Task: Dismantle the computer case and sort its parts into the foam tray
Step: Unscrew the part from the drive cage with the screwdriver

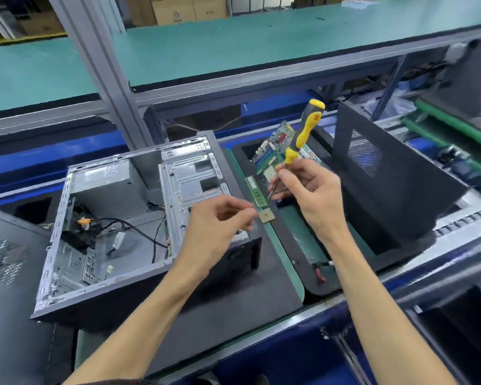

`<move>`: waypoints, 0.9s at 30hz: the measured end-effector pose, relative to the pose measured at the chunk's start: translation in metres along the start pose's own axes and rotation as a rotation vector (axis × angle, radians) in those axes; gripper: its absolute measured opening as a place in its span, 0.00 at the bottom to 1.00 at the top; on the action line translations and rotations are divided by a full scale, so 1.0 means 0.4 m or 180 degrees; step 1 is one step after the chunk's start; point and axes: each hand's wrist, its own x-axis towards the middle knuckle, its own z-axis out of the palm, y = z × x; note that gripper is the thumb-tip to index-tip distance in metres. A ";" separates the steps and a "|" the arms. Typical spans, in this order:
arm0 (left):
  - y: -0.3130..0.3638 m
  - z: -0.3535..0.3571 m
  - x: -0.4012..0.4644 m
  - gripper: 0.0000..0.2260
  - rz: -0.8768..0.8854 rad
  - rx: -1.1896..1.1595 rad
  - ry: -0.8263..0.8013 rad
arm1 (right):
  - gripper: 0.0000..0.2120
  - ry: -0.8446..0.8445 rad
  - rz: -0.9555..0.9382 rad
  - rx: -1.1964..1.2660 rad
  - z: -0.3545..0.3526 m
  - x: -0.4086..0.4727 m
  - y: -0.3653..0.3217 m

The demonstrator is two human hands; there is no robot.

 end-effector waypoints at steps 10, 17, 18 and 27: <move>-0.251 0.273 0.012 0.04 -0.0244 0.1776 -0.1356 | 0.03 0.0720 0.0570 -0.0809 -0.226 -0.178 0.079; -0.388 0.322 0.025 0.05 0.0288 0.2855 -0.1725 | 0.03 0.0895 0.1020 -0.1031 -0.269 -0.267 0.106; -0.397 0.325 0.024 0.04 0.0405 0.2927 -0.1775 | 0.03 0.0897 0.1066 -0.1062 -0.271 -0.274 0.108; -0.390 0.337 0.037 0.07 0.0422 0.3005 -0.1901 | 0.03 0.0826 0.1083 -0.1130 -0.270 -0.276 0.114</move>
